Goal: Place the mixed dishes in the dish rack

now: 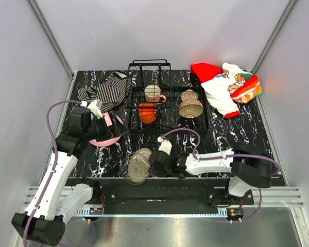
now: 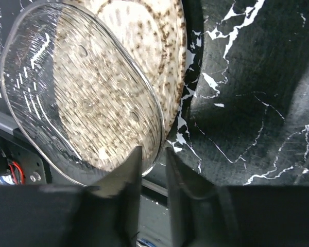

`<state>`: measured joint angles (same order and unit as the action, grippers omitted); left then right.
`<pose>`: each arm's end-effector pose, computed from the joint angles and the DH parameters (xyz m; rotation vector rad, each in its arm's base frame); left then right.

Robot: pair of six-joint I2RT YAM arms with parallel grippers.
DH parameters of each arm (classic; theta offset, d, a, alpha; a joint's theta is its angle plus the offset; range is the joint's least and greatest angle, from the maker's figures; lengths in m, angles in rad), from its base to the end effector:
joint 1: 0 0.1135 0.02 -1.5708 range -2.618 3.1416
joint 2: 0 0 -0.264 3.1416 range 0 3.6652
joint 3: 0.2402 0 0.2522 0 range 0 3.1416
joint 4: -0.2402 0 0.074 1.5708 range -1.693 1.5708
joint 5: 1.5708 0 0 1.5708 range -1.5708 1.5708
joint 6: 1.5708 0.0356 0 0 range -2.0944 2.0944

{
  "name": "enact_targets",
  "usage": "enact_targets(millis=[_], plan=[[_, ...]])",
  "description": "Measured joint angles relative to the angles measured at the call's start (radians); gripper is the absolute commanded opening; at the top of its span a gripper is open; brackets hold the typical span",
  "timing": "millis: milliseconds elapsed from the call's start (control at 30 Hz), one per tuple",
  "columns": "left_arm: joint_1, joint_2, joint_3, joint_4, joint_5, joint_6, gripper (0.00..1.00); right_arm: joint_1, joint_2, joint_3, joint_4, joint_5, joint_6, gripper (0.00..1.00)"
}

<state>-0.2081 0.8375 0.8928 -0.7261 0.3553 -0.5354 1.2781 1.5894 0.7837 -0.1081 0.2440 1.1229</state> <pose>0.1625 -0.0470 0.3163 -0.1783 2.3074 -0.7902 0.0960 0.2887 0.1564 -0.0930 2.5945 0.7091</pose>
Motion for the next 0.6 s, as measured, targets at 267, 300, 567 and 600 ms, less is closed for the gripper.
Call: enact_targets(millis=[267, 300, 567, 600], plan=[[0.0, 0.0, 0.0, -0.009, 0.0, 0.012, 0.99, 0.0, 0.001, 0.0, 0.037, 0.008, 0.01, 0.0], [0.0, 0.0, 0.0, -0.01, 0.0, 0.012, 0.99, 0.0, -0.001, -0.001, 0.039, 0.009, 0.009, 0.0], [0.0, 0.0, 0.0, -0.015, 0.0, 0.015, 0.99, 0.0, -0.234, -0.053, -0.018, 0.103, -0.01, 0.0], [0.0, 0.0, 0.0, -0.015, 0.0, 0.015, 0.99, 0.0, -0.31, -0.054, -0.046, 0.136, -0.019, 0.0]])
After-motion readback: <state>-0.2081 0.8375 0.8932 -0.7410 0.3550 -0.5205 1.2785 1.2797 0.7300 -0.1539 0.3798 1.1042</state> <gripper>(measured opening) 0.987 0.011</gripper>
